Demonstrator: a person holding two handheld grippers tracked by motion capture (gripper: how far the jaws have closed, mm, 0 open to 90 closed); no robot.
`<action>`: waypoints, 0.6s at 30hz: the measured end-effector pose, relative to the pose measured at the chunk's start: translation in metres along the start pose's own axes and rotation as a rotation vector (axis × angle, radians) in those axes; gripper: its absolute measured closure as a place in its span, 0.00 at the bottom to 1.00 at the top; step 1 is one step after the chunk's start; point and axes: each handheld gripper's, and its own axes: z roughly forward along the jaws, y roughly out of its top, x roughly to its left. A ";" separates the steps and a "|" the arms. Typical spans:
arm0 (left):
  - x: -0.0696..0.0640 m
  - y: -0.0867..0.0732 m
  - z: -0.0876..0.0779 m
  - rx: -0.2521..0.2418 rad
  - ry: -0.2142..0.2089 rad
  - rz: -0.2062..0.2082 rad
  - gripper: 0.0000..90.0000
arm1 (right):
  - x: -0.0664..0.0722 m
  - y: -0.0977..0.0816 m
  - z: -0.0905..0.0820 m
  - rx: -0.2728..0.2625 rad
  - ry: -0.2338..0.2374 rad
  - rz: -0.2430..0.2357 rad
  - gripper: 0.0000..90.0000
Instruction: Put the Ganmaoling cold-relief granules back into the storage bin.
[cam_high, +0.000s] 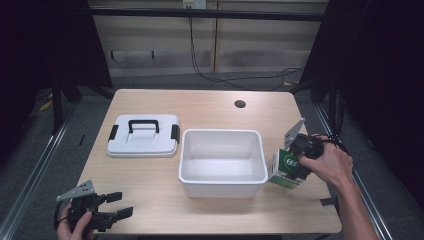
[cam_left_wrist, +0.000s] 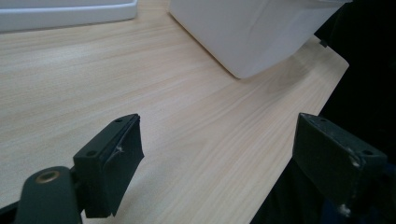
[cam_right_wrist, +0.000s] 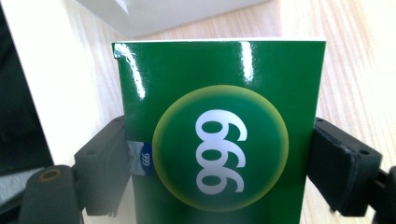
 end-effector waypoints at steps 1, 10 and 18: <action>0.000 0.000 0.000 -0.001 -0.002 0.000 0.18 | 0.001 -0.002 -0.003 -0.016 0.004 0.010 0.18; 0.000 0.000 0.000 -0.001 0.000 -0.001 0.18 | 0.003 -0.019 -0.017 -0.151 -0.016 0.052 0.18; 0.001 0.000 0.000 -0.002 0.006 -0.003 0.18 | 0.006 -0.026 -0.018 -0.214 -0.031 0.075 0.18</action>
